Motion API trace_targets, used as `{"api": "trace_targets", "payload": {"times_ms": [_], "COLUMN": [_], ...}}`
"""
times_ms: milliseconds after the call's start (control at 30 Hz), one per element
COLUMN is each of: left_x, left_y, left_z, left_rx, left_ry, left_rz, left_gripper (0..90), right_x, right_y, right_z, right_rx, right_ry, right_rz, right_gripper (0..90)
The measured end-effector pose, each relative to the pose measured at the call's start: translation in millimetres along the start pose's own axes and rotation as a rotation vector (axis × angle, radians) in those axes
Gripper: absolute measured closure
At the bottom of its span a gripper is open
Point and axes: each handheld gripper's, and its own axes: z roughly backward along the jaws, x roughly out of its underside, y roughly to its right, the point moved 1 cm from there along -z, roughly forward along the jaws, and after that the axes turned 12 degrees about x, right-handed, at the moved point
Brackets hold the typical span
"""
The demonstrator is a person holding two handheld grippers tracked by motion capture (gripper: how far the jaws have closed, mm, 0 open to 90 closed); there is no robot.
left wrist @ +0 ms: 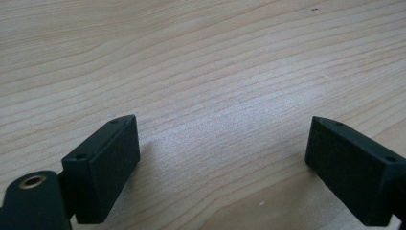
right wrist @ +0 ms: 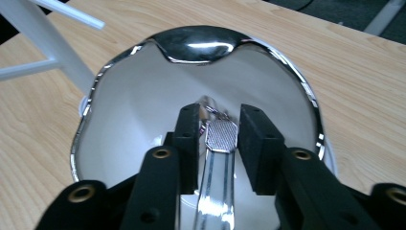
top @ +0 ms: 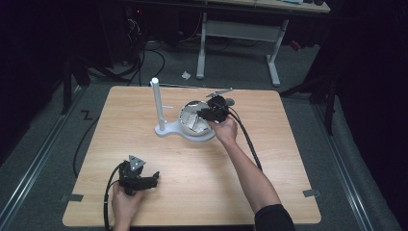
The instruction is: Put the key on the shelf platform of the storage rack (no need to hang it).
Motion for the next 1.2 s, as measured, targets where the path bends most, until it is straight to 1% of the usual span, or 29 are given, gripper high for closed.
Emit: {"api": "trace_targets", "payload": {"times_ms": [167, 467, 767, 900, 1200], "left_x": [0.0, 0.0, 0.1, 0.1, 0.1], "left_y": [-0.1, -0.1, 0.0, 0.0, 0.1], "left_z": [0.1, 0.1, 0.0, 0.0, 0.0], "left_rx": [0.0, 0.001, 0.0, 0.0, 0.001], "left_ry": [-0.001, -0.001, 0.001, 0.001, 0.002], "left_rz": [-0.001, -0.001, -0.002, -0.002, -0.002], "left_gripper": [11.9, 12.0, 12.1, 12.2, 12.3], "right_x": [1.9, 4.0, 8.0, 9.7, 18.1], "right_y": [4.6, 8.2, 13.9, 17.3, 25.7], "right_z": [5.2, 14.4, 25.9, 31.4, 42.7], "right_rx": [0.003, -0.011, -0.011, -0.017, -0.018], "right_ry": [0.01, 0.042, 0.053, 0.069, 0.078], "right_rz": [-0.011, -0.022, -0.042, -0.048, -0.064], "right_gripper": [67.1, 61.6, 56.7, 55.7, 55.5]}}
